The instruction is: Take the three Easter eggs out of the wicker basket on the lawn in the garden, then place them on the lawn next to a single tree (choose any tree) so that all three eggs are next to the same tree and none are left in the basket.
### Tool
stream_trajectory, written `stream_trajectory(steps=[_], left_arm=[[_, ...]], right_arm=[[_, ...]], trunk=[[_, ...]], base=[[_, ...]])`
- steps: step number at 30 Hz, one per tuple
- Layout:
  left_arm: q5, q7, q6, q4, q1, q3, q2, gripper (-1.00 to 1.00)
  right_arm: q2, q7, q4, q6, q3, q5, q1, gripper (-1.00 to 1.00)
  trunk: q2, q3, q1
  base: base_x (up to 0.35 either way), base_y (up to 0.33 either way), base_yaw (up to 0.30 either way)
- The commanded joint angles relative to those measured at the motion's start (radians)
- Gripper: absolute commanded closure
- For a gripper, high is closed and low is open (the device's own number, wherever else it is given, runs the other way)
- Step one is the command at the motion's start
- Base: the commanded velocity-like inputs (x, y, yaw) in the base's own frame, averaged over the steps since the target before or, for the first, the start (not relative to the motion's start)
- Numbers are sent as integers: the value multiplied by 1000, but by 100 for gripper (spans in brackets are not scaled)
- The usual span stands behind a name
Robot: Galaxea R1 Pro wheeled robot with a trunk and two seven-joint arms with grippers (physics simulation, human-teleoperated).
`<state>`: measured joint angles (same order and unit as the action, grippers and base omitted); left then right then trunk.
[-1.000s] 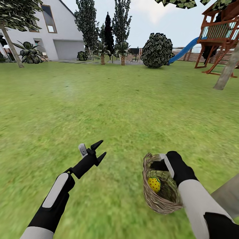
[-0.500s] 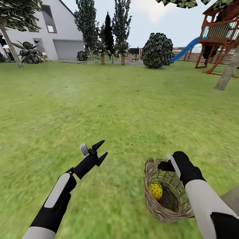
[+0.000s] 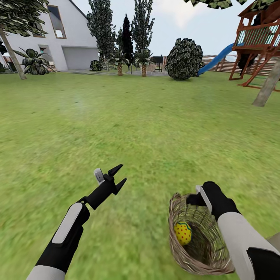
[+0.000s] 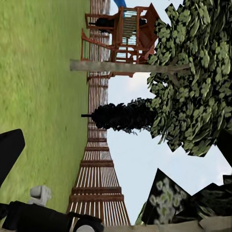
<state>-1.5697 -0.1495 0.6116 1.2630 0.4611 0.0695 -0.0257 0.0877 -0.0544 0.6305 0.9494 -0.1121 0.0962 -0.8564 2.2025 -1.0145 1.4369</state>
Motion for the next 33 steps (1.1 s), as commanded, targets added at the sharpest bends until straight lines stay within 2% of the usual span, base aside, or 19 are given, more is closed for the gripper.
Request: stream_trajectory(steps=[1,16,33], left_arm=[[-3,-2,4,-1,1,-1,0,-100],[-4,-4,4,-1,1,-1,0,-100],[-4,-4,5,-1,1,-1,-13,-100]], right_arm=[[0,-7,1,4,-3,9,-1,-100],[0,-13,0,1,-6,10,-1,-100],[3,-7,-34,0,-6,12,-1,-100]], trunk=[[0,-1,0],[0,-1,0],[119,-54,65]], base=[[187,-86,0],[22,-10,0],[0,0,0]])
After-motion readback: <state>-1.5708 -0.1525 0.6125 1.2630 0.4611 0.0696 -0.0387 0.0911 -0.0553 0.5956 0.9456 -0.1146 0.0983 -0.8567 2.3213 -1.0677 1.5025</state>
